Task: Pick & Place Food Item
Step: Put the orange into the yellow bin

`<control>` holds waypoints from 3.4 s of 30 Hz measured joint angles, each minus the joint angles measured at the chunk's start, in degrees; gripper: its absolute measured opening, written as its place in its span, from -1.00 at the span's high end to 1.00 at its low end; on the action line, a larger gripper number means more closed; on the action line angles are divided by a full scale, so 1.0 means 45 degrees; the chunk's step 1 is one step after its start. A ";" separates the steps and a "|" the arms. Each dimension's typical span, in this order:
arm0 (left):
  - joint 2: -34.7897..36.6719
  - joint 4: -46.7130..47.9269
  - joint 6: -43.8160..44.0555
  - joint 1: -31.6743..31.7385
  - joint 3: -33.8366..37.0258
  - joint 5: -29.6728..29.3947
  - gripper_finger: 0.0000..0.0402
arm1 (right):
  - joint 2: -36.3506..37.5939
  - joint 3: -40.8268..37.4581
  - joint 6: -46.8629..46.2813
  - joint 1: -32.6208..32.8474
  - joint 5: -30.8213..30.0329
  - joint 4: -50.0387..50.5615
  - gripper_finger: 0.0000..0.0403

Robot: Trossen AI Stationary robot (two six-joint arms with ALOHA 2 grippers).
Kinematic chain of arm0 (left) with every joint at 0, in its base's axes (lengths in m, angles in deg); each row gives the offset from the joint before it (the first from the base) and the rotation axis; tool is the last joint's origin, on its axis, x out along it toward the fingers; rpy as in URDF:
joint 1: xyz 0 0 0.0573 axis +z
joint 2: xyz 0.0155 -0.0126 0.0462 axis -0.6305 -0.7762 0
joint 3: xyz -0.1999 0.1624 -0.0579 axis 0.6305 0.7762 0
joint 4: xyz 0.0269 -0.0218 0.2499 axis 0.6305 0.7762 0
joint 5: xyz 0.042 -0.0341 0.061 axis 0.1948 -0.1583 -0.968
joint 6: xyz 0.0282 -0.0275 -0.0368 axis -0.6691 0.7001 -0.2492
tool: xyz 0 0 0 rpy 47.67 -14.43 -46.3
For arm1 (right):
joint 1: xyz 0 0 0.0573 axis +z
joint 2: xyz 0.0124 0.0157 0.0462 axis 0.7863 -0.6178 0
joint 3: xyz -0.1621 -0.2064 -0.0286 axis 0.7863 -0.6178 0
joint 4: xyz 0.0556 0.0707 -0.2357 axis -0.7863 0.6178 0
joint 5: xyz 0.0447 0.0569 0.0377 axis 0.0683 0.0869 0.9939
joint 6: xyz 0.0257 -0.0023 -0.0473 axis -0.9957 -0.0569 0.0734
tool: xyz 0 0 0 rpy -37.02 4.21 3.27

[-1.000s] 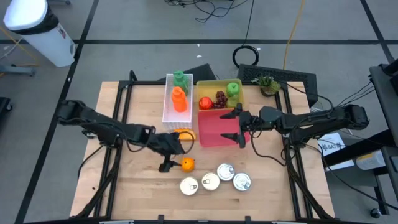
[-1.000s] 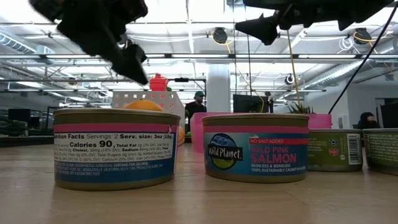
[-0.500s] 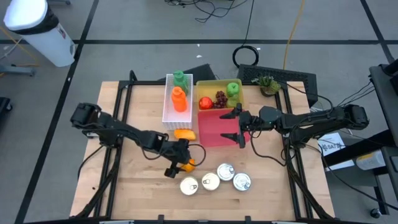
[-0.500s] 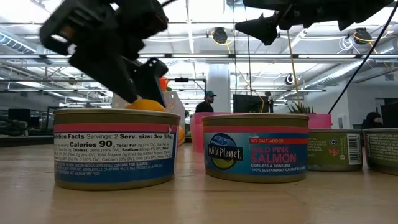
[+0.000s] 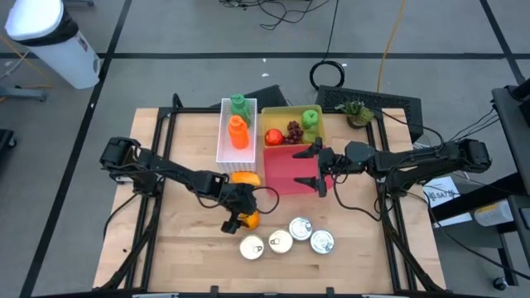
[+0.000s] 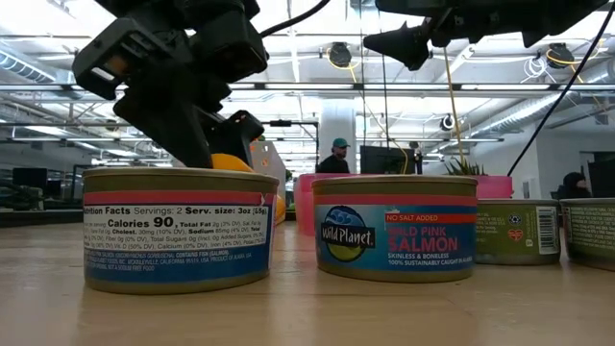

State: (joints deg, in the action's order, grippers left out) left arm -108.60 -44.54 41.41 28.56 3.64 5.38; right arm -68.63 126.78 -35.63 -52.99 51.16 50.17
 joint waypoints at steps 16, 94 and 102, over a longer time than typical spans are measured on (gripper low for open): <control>0.2389 0.0526 -0.0287 0.0005 0.0068 -0.3016 -0.13 | 0.0000 0.0005 0.0008 0.0000 -0.0008 0.0005 -0.75; 0.6102 -1.3669 0.0002 0.6081 0.4235 0.0611 -0.86 | -0.6035 0.3492 0.9982 0.1770 -0.8332 -0.4966 -0.45; 0.6101 -1.1410 -0.0757 0.6665 0.4235 -0.0820 -0.83 | -0.4770 0.6036 0.6582 -0.1420 -0.7333 0.2922 -0.45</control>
State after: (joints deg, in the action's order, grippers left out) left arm -81.15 -95.89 38.01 58.55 22.70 1.68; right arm -90.10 153.94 -6.01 -59.38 18.17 63.33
